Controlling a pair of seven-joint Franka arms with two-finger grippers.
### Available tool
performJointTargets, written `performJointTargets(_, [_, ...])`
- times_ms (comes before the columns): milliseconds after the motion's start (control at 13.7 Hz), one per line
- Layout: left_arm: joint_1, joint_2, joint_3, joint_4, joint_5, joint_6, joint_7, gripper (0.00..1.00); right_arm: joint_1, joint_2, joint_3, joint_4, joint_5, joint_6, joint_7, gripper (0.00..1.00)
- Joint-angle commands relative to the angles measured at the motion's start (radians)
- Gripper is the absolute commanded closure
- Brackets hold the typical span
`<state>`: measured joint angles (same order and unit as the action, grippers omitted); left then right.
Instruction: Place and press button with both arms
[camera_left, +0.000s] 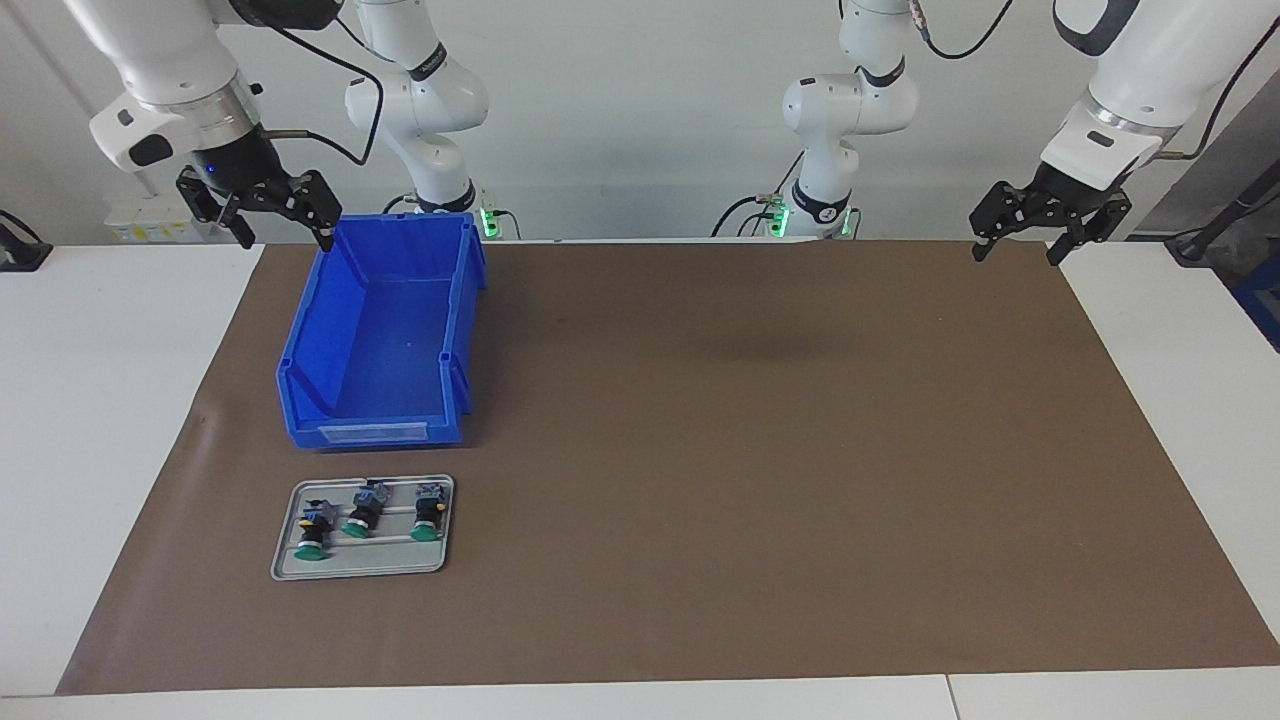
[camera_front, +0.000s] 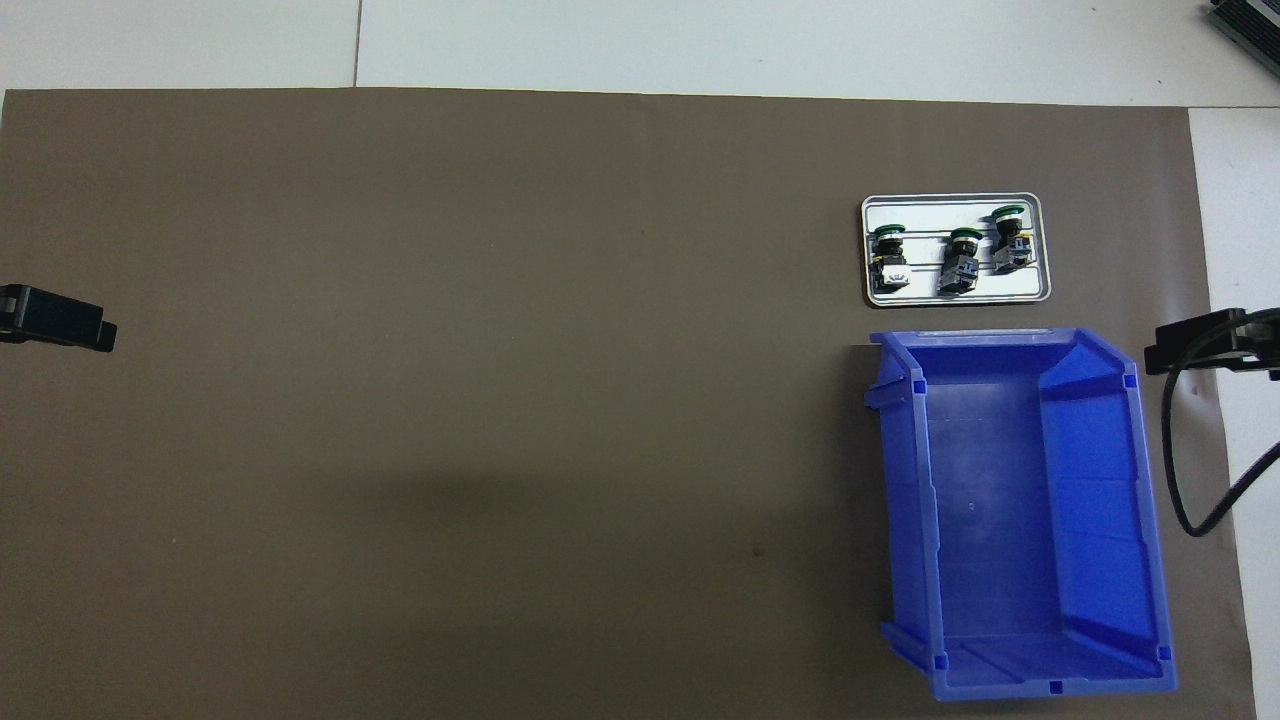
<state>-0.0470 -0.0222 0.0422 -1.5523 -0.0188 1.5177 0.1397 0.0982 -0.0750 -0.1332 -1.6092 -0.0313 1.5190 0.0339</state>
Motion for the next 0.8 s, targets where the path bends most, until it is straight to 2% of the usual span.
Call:
performJointTargets(0, [0.007,-0.015,-0.005,-0.012,0.002,-0.008,-0.009,0.00,-0.008,-0.026,0.003,-0.067,-0.025,0.098,-0.061,0.00])
performJointTargets(366, [0.007,-0.015,-0.005,-0.012,0.002,-0.008,-0.009,0.00,-0.005,0.010,0.003,-0.037,-0.047,0.099,-0.031,0.00])
performJointTargets(512, [0.007,-0.015,-0.005,-0.012,0.002,-0.008,-0.009,0.00,-0.011,0.081,0.003,0.055,-0.050,0.104,-0.032,0.00])
performJointTargets(731, [0.007,-0.015,-0.004,-0.012,0.000,-0.008,-0.009,0.00,-0.017,0.191,0.003,0.077,-0.049,0.203,-0.013,0.00])
